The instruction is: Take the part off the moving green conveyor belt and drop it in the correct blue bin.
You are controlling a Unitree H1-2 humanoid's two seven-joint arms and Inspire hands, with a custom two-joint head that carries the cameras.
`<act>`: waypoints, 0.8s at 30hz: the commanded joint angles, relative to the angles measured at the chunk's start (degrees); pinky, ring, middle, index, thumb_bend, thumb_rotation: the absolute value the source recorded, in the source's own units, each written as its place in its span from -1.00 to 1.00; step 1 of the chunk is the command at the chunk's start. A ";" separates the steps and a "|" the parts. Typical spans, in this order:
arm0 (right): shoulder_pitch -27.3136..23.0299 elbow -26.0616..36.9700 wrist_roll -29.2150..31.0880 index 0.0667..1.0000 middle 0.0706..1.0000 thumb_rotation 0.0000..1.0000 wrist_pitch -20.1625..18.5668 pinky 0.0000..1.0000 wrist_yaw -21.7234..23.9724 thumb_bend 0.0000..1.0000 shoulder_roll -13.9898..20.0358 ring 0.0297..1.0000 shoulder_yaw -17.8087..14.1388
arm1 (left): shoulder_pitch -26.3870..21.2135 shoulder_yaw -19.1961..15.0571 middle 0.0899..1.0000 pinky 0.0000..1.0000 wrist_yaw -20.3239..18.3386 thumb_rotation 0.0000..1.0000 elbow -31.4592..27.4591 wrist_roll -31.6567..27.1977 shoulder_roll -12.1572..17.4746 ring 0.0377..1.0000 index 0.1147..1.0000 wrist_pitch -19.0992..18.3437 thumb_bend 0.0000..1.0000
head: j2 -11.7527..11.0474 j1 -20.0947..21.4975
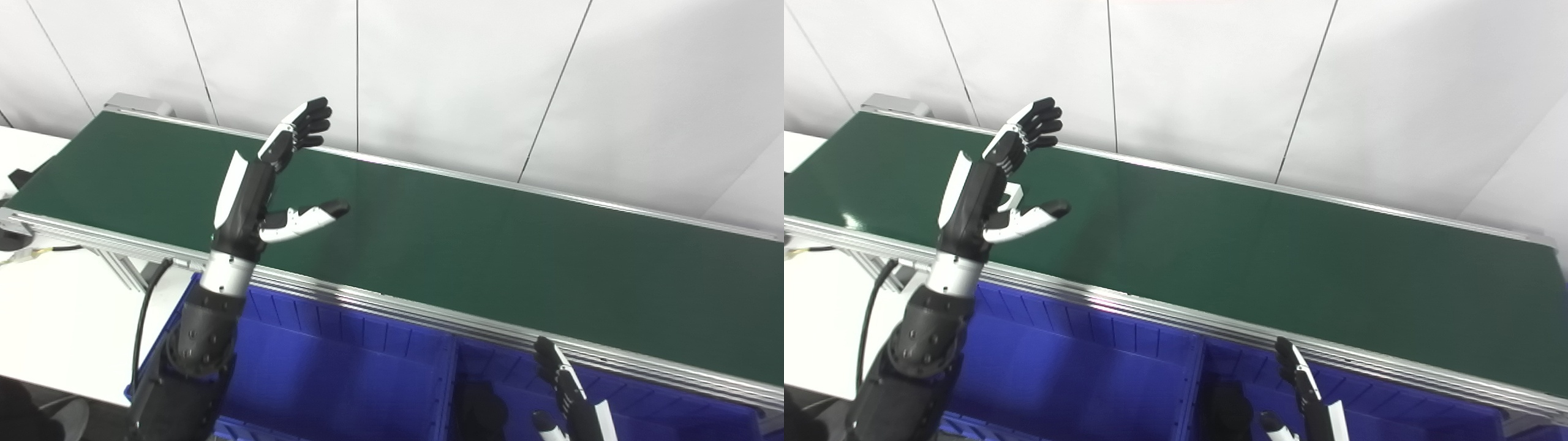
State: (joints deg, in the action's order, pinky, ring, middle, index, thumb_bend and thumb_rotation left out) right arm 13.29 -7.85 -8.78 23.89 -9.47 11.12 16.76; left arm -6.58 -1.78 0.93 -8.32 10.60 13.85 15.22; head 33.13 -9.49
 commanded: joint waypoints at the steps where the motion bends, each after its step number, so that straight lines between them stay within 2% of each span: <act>1: -0.62 1.27 -0.10 0.83 0.81 0.77 3.00 0.72 -0.17 0.52 0.10 0.80 0.06 | -3.58 -0.81 0.76 0.64 -0.74 -0.23 1.90 0.73 2.61 0.73 0.77 0.46 0.25 | 0.18 -0.01; 6: -0.78 1.19 0.58 0.84 0.82 0.77 3.03 0.71 0.54 0.58 -0.08 0.80 -0.08 | -6.78 -1.17 0.78 0.62 -0.80 -0.47 9.51 3.02 5.98 0.75 0.77 1.50 0.27 | 0.36 0.43; 8: -0.69 1.30 0.63 0.82 0.80 0.74 3.01 0.69 0.16 0.58 -0.37 0.78 -0.16 | -7.76 -1.02 0.81 0.60 -1.56 -0.49 11.57 3.24 7.11 0.77 0.79 0.74 0.31 | 0.45 0.62; 14: -0.83 1.53 -0.04 0.82 0.79 0.76 3.02 0.70 -0.69 0.54 0.01 0.78 0.34 | -12.48 0.74 0.86 0.58 -2.30 -0.57 22.60 6.92 11.30 0.78 0.86 2.53 0.33 | 0.48 0.28; 18: -0.84 1.41 0.87 0.81 0.79 0.76 3.02 0.73 -0.60 0.58 -0.09 0.79 0.22 | -15.83 3.02 0.88 0.65 -3.41 -0.58 29.66 8.85 13.84 0.81 0.89 3.37 0.40 | 0.42 0.14; 22: -0.80 1.63 1.14 0.79 0.78 0.76 3.02 0.71 -0.73 0.57 0.06 0.78 0.16 | -19.33 6.61 0.88 0.60 -4.46 -0.56 35.23 13.24 16.46 0.78 0.90 2.34 0.49 | 0.60 0.04; 24: -0.72 1.69 1.67 0.79 0.78 0.75 3.03 0.71 -0.60 0.56 0.07 0.79 0.19 | -20.70 8.27 0.89 0.67 -4.53 -0.56 37.20 15.79 17.28 0.81 0.91 1.00 0.54 | 0.60 -0.01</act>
State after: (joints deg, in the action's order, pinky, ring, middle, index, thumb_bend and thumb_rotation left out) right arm 12.99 -7.81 -7.74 23.90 -9.80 11.01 17.01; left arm -23.97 6.35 -3.99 29.22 24.82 28.91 16.33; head 33.66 -9.49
